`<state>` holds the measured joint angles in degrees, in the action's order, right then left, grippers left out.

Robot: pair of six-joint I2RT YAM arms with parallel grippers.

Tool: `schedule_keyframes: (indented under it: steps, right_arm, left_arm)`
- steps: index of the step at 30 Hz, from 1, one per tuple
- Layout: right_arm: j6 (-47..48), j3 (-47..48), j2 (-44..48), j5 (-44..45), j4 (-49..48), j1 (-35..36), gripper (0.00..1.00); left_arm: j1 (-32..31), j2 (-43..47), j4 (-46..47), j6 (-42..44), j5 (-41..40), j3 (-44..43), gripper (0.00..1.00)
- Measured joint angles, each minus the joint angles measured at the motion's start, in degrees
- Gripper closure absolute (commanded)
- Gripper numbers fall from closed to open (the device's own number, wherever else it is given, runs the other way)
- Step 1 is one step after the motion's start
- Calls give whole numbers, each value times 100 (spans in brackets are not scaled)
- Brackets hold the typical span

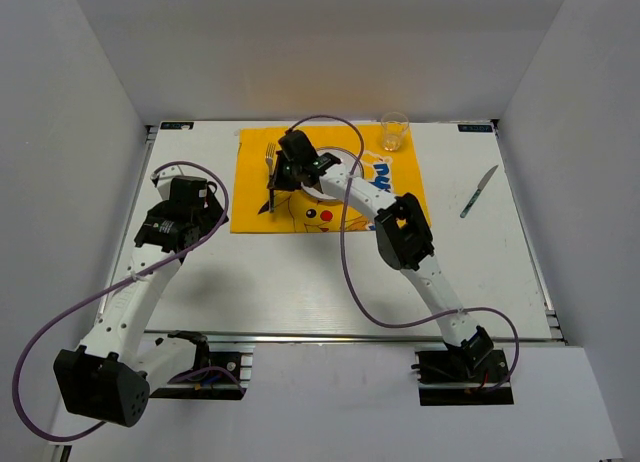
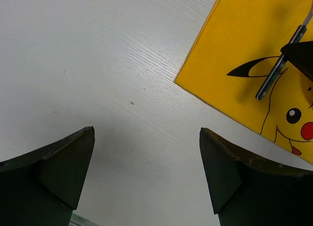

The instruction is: Set the dinner table for one person

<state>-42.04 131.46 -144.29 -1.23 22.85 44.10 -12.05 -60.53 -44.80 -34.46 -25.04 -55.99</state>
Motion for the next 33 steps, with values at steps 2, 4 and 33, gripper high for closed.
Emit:
schedule_keyframes:
  steps: [2, 4, 33]
  right_arm:
    - [-35, 0, -127, 11, -22, -46, 100]
    - [-107, 0, -227, 26, -37, -70, 100]
    - [-743, 195, -704, -221, -586, 17, 100]
  left_arm:
    - [0, 0, 0, 4, 13, 0, 2]
    - [0, 0, 0, 13, 22, 0, 2]
    - [0, 0, 31, 149, 221, 0, 2]
